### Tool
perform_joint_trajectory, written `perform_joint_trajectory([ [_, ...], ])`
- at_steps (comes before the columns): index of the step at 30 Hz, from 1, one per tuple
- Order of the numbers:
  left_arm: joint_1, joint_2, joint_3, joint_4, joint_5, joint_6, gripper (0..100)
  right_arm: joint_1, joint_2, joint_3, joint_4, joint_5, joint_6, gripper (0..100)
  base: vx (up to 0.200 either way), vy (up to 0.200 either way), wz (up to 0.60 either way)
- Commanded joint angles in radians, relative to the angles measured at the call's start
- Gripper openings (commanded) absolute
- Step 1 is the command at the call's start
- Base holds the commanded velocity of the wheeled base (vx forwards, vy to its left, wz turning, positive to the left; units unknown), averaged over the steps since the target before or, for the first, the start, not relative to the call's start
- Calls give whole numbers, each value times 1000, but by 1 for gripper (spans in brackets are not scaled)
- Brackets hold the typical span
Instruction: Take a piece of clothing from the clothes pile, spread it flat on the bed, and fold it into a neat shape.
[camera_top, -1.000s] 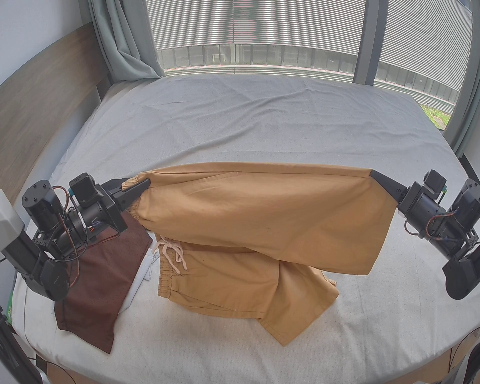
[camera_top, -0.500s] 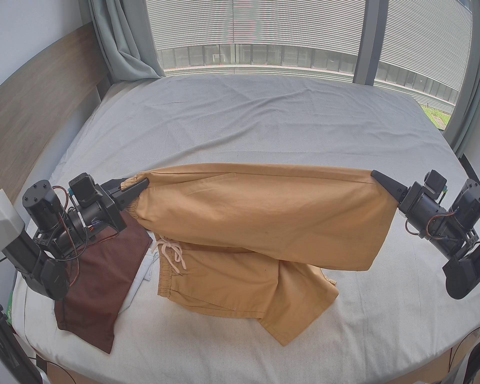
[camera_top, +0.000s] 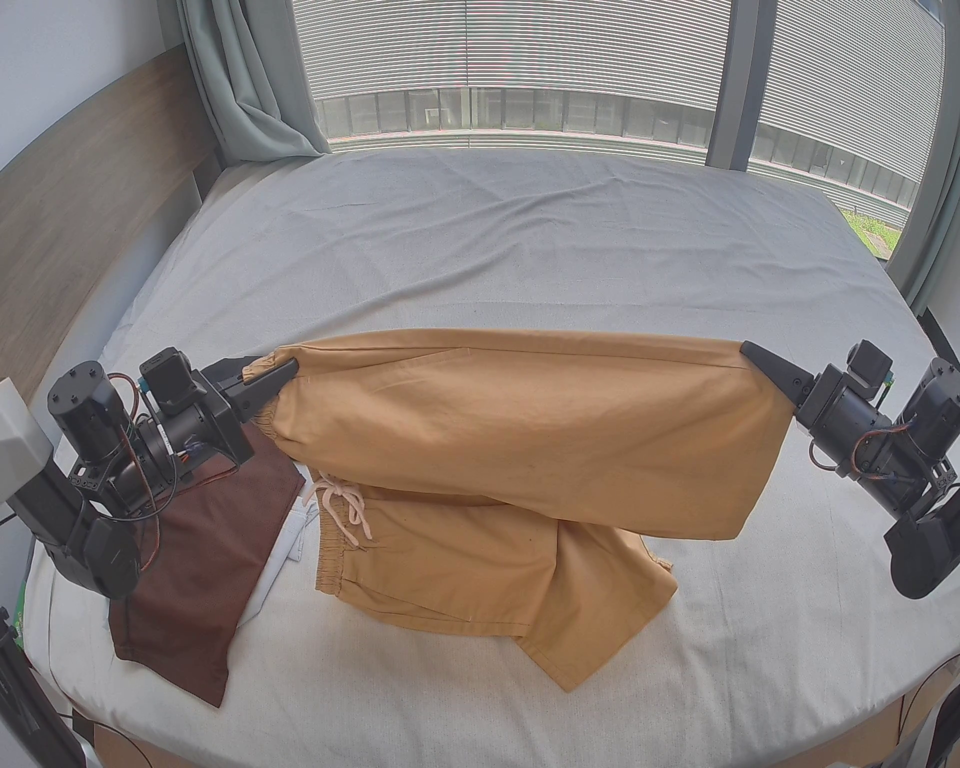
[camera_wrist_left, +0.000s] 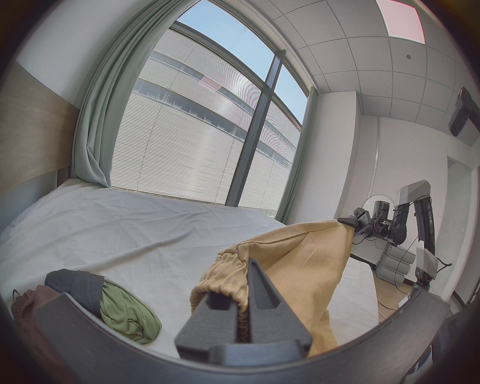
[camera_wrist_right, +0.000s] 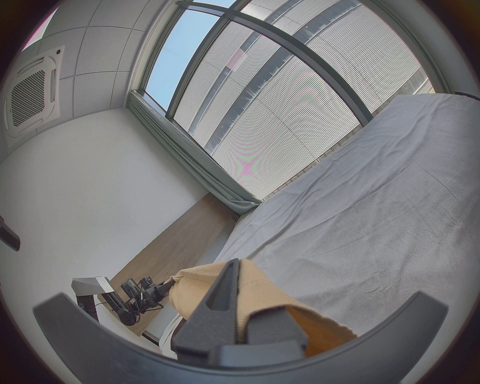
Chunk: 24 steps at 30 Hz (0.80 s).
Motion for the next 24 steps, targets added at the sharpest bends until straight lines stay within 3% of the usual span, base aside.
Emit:
perform_joint_trajectory([
  [1,1,13,-17,-2,-2,-1,0,3,1,1,-1,0,-1,0,0,0,0],
  [8,-7,25,-29,-1,7,-10,0,4,2,-10,-1,0,1,0,0,0,0],
  [16,-7,45,-68,-1,58,-133,0,1,99,-74,-2,3,-2,0,0,0,0],
  [24,-6,97,-103,-1,79,-151,0,-2,150,-160,-1,3,-2,0,0,0,0],
])
